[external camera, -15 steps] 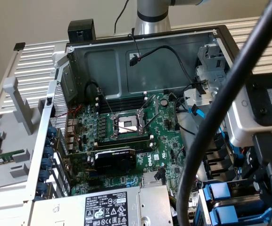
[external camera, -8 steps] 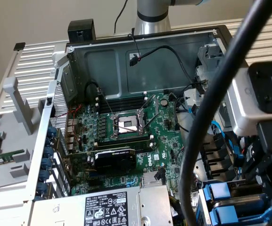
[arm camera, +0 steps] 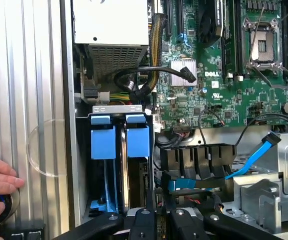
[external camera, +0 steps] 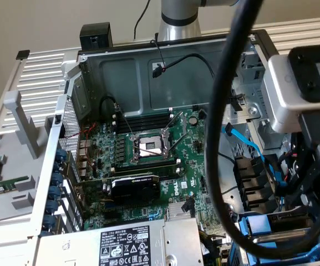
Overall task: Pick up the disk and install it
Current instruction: 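Insert the first disk wire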
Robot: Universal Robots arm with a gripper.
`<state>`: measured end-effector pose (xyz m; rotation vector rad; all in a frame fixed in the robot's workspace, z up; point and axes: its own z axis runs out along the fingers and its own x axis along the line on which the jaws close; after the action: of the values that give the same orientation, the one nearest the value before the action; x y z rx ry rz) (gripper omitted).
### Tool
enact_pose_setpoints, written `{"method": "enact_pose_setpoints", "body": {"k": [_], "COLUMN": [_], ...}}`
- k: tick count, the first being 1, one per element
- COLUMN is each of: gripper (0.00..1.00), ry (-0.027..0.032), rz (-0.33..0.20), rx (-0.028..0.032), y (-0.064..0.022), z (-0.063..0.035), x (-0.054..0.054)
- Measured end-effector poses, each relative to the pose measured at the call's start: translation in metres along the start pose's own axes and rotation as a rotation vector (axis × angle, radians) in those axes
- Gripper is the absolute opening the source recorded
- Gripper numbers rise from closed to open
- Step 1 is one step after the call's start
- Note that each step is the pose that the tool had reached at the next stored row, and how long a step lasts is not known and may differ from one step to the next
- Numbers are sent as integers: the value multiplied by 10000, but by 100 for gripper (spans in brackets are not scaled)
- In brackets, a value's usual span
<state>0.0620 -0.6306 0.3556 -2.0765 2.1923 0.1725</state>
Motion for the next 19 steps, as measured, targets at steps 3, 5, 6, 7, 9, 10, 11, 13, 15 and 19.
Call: {"method": "enact_pose_setpoints", "body": {"k": [3, 5, 6, 7, 9, 10, 11, 13, 15, 19], "gripper": [17, 17, 17, 17, 17, 17, 17, 17, 17, 17], "ry": [424, 698, 795, 856, 980, 1066, 1167, 1376, 1546, 1628], "rz": [-1, -2, -6, -10, -28, -38, -49, -78, -103, -121], "rx": [10, 13, 14, 16, 20, 23, 26, 16, -8, -16], "y": [6, 8, 9, 12, 18, 20, 23, 23, 25, 30], "z": [2, 1, 1, 1, 2, 3, 5, 8, 12, 14], "x": [-46, -75, -89, -101, -123, -136, -148, -167, -185, -199]}}
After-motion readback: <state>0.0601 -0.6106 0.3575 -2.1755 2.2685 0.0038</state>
